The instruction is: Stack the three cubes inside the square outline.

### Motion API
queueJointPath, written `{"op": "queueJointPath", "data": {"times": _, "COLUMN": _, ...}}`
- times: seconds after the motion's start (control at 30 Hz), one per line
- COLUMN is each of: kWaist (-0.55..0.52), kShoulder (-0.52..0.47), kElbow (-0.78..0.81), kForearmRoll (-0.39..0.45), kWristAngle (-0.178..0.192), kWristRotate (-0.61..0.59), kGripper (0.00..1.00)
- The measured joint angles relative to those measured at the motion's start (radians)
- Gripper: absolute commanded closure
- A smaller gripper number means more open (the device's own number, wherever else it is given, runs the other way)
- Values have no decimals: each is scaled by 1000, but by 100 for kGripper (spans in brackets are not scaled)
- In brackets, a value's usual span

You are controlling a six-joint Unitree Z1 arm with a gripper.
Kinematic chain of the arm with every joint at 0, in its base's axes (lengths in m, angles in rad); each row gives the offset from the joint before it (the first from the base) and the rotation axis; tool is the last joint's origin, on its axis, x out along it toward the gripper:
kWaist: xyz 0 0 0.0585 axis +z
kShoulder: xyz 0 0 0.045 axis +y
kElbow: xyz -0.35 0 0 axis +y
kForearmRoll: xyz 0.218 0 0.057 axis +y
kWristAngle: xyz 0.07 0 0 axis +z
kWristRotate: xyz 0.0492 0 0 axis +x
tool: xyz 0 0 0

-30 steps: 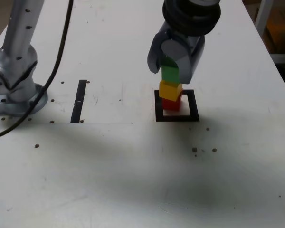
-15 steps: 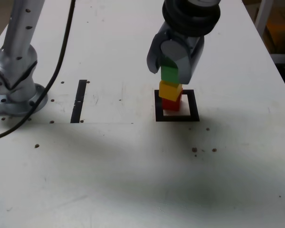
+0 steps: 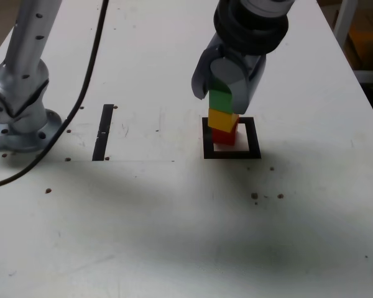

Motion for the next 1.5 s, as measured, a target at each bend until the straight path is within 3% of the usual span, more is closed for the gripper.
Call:
{"op": "queueJointPath", "data": {"times": 0.03, "kWaist": 0, "kShoulder": 1, "kElbow": 0, "kForearmRoll": 0, "kWristAngle": 0, "kWristRotate": 0, "kGripper": 68}}
{"op": "queueJointPath", "data": {"times": 0.23, "kWaist": 0, "kShoulder": 6, "kElbow": 0, "kForearmRoll": 0, "kWristAngle": 0, "kWristRotate": 0, "kGripper": 14}}
{"op": "queueJointPath", "data": {"times": 0.37, "kWaist": 0, "kShoulder": 6, "kElbow": 0, "kForearmRoll": 0, "kWristAngle": 0, "kWristRotate": 0, "kGripper": 1}}
{"op": "queueJointPath", "data": {"times": 0.77, "kWaist": -2, "kShoulder": -41, "kElbow": 0, "kForearmRoll": 2, "kWristAngle": 12, "kWristRotate": -15, "kGripper": 0}}
{"op": "queueJointPath", "data": {"times": 1.03, "kWaist": -60, "kShoulder": -201, "kElbow": 3, "kForearmRoll": 9, "kWristAngle": 8, "kWristRotate": -53, "kGripper": 0}}
{"op": "queueJointPath", "data": {"times": 1.37, "kWaist": -34, "kShoulder": -457, "kElbow": 256, "kForearmRoll": 12, "kWristAngle": 8, "kWristRotate": -88, "kGripper": 0}}
{"op": "queueJointPath", "data": {"times": 1.5, "kWaist": 10, "kShoulder": -473, "kElbow": 359, "kForearmRoll": 1, "kWristAngle": 1, "kWristRotate": -89, "kGripper": 0}}
